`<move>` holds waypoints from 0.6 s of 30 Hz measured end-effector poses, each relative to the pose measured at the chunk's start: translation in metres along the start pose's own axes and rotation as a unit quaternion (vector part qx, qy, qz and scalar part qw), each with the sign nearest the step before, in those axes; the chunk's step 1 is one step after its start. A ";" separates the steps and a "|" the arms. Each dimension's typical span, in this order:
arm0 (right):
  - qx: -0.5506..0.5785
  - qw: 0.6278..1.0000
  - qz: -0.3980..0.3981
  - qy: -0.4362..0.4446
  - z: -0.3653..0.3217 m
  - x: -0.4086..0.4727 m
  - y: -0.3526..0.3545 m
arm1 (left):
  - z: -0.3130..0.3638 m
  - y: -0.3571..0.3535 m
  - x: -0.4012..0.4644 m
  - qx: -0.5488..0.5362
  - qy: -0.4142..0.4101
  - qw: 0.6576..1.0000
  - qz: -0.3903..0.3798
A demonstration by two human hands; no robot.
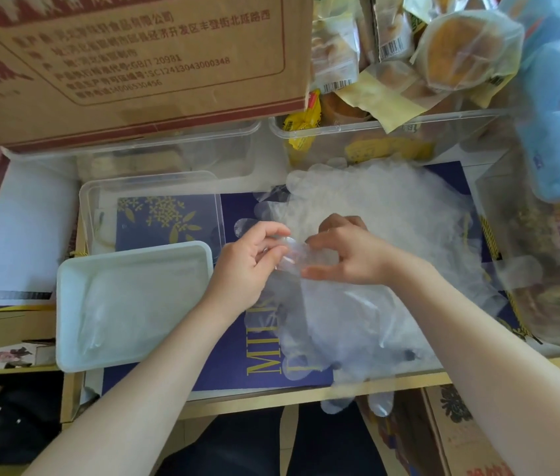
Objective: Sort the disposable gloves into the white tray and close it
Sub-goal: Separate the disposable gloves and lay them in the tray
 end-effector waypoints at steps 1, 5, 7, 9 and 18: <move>-0.009 1.000 -0.010 -0.005 -0.002 -0.003 0.005 | 0.003 0.003 -0.001 0.015 -0.014 1.000 -0.014; 0.036 0.993 -0.097 -0.051 -0.011 -0.014 0.023 | 0.017 0.015 -0.005 0.046 -0.043 0.997 -0.035; 0.045 0.986 -0.131 -0.096 -0.013 -0.019 0.030 | 0.020 0.022 -0.005 0.045 -0.041 0.998 -0.024; 0.040 0.979 -0.149 -0.136 -0.011 -0.025 0.035 | 0.021 0.029 -0.006 0.046 -0.040 0.998 -0.005; 0.170 0.975 -0.029 -0.140 -0.009 -0.040 0.035 | 0.017 0.056 -0.012 -0.008 -0.004 0.998 0.068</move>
Point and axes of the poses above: each hand's wrist, its own x-axis towards the middle knuckle, its own y-axis out of the back of the hand, z = x × y, the point moved 1 cm from there along x, towards the middle knuckle, and after that the axes turned 4 degrees about -z, right-handed, at the moved point
